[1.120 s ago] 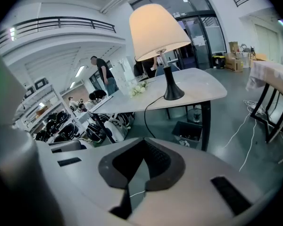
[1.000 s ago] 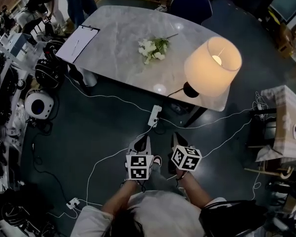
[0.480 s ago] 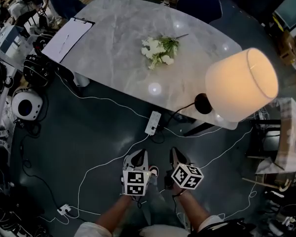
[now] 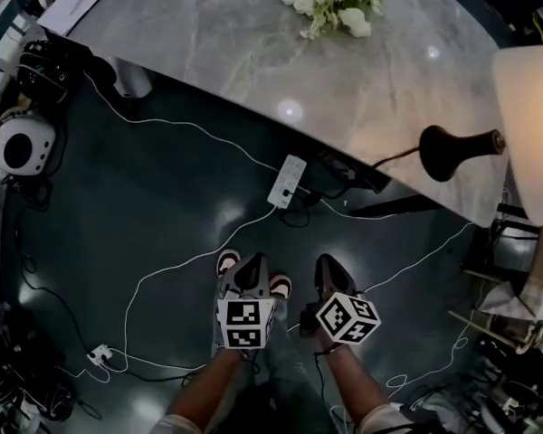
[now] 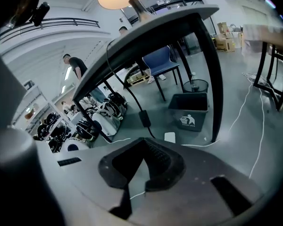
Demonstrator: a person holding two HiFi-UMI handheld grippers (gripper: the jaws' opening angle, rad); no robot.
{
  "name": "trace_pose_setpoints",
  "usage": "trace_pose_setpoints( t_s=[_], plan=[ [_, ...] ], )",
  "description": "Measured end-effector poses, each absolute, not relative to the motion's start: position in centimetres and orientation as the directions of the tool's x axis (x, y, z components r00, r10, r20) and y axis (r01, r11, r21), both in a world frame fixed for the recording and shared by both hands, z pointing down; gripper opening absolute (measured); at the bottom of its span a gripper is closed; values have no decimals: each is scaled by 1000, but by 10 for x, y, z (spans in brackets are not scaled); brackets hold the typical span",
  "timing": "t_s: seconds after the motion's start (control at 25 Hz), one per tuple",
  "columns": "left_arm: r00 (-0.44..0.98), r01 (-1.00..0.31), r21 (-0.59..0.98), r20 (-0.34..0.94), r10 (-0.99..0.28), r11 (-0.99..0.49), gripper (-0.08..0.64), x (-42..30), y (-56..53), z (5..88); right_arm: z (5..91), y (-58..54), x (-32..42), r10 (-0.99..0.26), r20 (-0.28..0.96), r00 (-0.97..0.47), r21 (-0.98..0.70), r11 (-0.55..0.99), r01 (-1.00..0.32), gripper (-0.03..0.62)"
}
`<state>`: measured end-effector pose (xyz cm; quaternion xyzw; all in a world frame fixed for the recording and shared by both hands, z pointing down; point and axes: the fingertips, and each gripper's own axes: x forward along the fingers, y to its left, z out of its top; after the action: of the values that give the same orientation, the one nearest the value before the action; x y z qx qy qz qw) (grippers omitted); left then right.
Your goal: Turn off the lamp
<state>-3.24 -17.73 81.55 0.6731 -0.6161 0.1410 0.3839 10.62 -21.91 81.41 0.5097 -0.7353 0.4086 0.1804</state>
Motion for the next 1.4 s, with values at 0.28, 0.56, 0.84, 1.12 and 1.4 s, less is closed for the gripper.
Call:
trace_pose_setpoints(
  t_s=[0.28, 0.56, 0.84, 1.12, 1.4],
  plan=[
    [189, -948, 314, 695, -694, 56, 6, -40, -172, 887, 873, -222, 103, -596, 693, -406, -397, 156, -905, -1],
    [188, -945, 322, 689, -700, 63, 6, -46, -183, 899, 896, -248, 91, -615, 687, -388, -286, 263, -921, 0],
    [203, -944, 327, 687, -698, 48, 6, -57, -201, 902, 905, -269, 75, -611, 690, -389, -295, 253, -921, 3],
    [193, -942, 328, 689, -699, 63, 6, -80, -216, 913, 919, -282, 62, -605, 699, -381, -286, 252, -925, 41],
    [199, -935, 345, 698, -688, 79, 6, -95, -216, 924, 933, -292, 52, -603, 713, -358, -255, 252, -934, 60]
  ],
)
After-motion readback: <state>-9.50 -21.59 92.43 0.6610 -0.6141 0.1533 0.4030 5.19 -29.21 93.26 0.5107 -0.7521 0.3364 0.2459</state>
